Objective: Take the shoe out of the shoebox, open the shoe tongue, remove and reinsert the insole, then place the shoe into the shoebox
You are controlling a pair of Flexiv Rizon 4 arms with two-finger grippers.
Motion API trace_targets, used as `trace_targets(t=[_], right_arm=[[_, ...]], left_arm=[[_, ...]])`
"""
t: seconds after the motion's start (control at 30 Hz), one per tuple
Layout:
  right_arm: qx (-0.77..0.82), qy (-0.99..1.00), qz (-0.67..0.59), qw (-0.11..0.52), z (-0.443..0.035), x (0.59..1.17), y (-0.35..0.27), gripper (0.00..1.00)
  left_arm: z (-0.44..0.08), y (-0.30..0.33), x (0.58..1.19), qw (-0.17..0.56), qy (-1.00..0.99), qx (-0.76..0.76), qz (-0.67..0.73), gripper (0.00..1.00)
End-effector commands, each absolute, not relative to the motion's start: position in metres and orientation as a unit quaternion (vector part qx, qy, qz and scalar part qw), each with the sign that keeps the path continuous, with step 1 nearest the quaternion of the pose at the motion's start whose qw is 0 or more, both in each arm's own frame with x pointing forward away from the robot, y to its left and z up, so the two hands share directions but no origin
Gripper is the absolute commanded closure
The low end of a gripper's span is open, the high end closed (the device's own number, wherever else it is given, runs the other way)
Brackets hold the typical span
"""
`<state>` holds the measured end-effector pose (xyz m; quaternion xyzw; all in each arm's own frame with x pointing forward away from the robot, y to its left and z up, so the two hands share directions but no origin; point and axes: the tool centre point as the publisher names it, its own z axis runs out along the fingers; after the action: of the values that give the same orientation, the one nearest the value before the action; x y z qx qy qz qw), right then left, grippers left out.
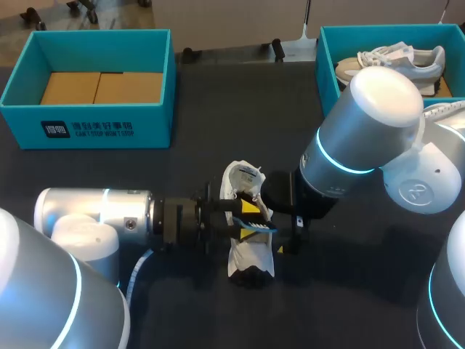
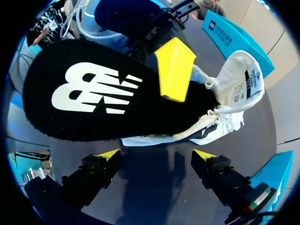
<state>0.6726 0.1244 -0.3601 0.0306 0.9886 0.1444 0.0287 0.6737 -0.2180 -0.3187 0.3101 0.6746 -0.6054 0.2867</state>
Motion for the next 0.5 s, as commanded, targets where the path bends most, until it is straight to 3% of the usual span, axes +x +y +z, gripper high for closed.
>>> trace_targets(t=[0.03, 0.13, 0.23, 0.5], right_arm=[[0.031, 0.989, 0.144, 0.03, -0.361, 0.672, 0.125, 0.0], [0.031, 0.989, 0.144, 0.03, -0.361, 0.672, 0.125, 0.0], [0.031, 0.989, 0.144, 0.03, -0.361, 0.672, 0.125, 0.0], [0.031, 0.989, 0.144, 0.03, -0.361, 0.672, 0.125, 0.0]], left_arm=[[-0.316, -0.22, 0.667, 0.284, 0.679, 0.311, -0.601, 0.74], [-0.319, -0.224, 0.667, 0.282, 0.68, 0.313, -0.6, 0.8], [-0.324, -0.227, 0.668, 0.283, 0.68, 0.312, -0.6, 1.0], [-0.343, -0.226, 0.68, 0.292, 0.681, 0.333, -0.584, 1.0]])
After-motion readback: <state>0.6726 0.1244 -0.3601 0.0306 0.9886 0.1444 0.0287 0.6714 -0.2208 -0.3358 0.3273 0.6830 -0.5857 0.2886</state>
